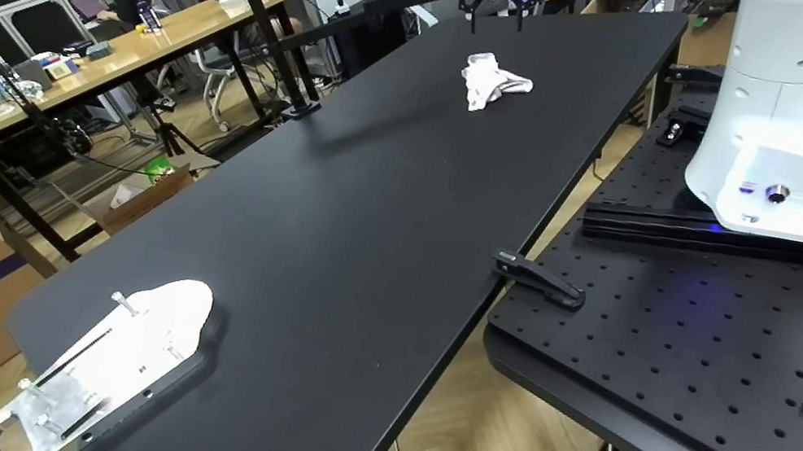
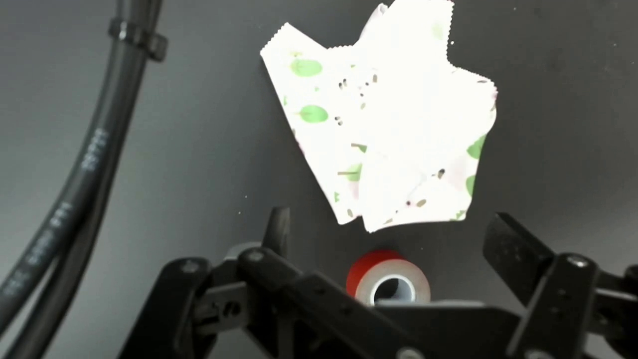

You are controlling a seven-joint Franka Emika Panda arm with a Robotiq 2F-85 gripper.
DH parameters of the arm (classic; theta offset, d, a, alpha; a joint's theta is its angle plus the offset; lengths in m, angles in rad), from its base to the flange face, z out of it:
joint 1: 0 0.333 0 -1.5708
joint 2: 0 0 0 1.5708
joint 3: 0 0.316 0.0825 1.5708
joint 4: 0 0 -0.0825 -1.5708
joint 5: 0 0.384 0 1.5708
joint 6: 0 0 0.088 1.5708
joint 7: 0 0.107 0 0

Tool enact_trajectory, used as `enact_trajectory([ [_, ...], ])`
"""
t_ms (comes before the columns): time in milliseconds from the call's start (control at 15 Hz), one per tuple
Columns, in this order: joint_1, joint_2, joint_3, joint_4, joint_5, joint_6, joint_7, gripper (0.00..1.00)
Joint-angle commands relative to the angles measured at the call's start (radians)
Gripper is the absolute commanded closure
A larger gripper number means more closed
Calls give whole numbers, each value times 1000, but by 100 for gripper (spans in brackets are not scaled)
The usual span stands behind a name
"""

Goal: Hang the cloth on the black stand

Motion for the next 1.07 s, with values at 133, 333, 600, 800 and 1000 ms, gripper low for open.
enact_trajectory([
  [133,-32,74,52,30,79,47,-7,0],
  [333,-36,94,77,24,149,104,12,0],
  [600,-38,113,92,24,190,137,0,28],
  [800,-45,106,98,17,208,132,-18,45],
  [1000,-53,94,101,10,226,126,-42,66],
])
